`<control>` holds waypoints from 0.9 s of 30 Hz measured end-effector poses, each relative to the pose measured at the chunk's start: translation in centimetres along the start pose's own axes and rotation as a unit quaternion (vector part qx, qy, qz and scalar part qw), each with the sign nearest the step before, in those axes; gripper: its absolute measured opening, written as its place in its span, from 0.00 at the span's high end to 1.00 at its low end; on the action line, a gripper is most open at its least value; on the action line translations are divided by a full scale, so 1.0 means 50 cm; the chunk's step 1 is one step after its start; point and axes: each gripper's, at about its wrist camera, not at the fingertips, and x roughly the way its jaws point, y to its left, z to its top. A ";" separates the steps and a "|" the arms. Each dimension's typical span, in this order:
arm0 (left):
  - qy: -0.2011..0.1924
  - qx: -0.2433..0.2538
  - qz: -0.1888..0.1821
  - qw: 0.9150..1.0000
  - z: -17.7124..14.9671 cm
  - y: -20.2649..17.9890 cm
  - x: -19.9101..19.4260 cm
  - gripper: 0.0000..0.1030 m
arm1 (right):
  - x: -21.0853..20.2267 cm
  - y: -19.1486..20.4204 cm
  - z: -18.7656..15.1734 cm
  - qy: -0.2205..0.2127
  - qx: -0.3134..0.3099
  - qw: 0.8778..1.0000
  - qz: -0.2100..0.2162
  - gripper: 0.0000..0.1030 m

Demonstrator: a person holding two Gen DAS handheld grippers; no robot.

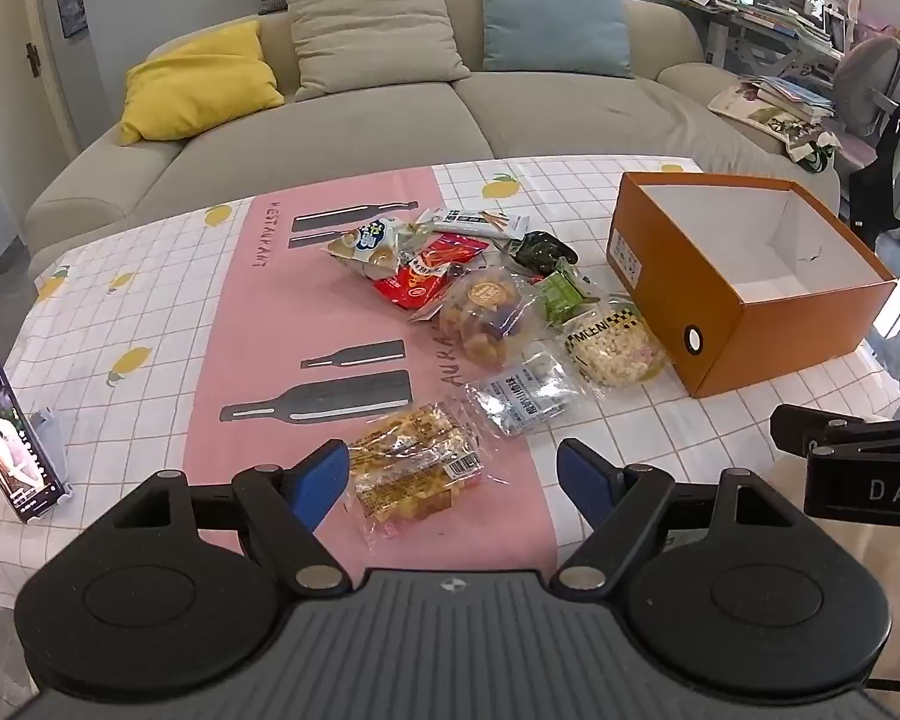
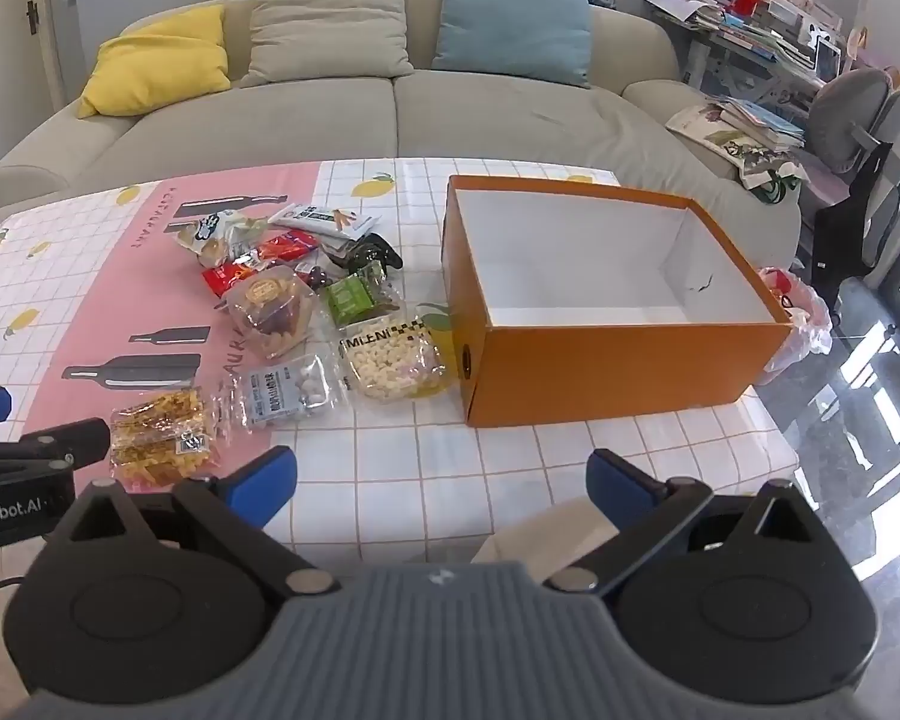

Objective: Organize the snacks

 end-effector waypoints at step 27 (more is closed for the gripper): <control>-0.006 0.004 -0.011 1.000 0.004 -0.010 -0.010 0.10 | -0.009 -0.002 -0.001 -0.007 0.007 1.000 -0.025 0.03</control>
